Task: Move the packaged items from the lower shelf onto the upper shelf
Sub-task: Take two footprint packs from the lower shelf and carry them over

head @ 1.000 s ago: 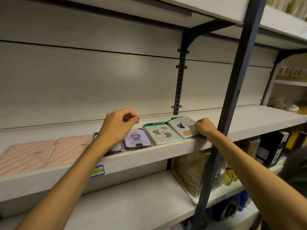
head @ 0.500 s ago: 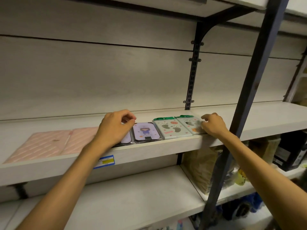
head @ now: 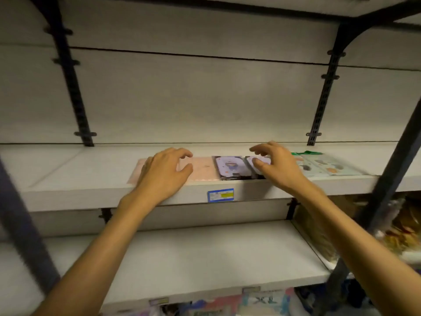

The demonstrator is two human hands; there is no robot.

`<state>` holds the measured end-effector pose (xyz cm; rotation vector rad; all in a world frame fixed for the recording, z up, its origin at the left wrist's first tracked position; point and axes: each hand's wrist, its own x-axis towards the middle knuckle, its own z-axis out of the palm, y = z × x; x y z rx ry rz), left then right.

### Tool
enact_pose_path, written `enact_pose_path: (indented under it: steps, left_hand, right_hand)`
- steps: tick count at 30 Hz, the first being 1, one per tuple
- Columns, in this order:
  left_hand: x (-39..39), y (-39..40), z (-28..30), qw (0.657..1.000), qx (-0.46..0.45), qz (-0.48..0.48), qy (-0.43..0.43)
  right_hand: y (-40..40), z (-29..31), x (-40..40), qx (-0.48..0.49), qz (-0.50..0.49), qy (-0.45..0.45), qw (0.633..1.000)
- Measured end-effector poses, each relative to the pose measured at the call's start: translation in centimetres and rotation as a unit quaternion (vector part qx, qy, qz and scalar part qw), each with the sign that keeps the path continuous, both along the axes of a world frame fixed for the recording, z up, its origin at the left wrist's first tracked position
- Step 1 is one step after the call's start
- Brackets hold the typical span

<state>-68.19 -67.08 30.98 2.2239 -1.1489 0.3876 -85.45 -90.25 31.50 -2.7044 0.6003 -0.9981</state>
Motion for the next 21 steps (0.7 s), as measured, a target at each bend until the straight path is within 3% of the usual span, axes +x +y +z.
enact_pose_path:
  steps: [10, 21]
  left_hand:
    - [4.1, 21.1, -5.1, 0.998, -0.047, -0.005, 0.048]
    - [12.6, 41.0, -12.3, 0.993, -0.011, 0.067, 0.093]
  right_hand:
    - [25.3, -5.3, 9.5, 0.067, 0.167, -0.043, 0.983]
    - [44.2, -13.2, 20.9, 0.1, 0.242, 0.074, 0.962]
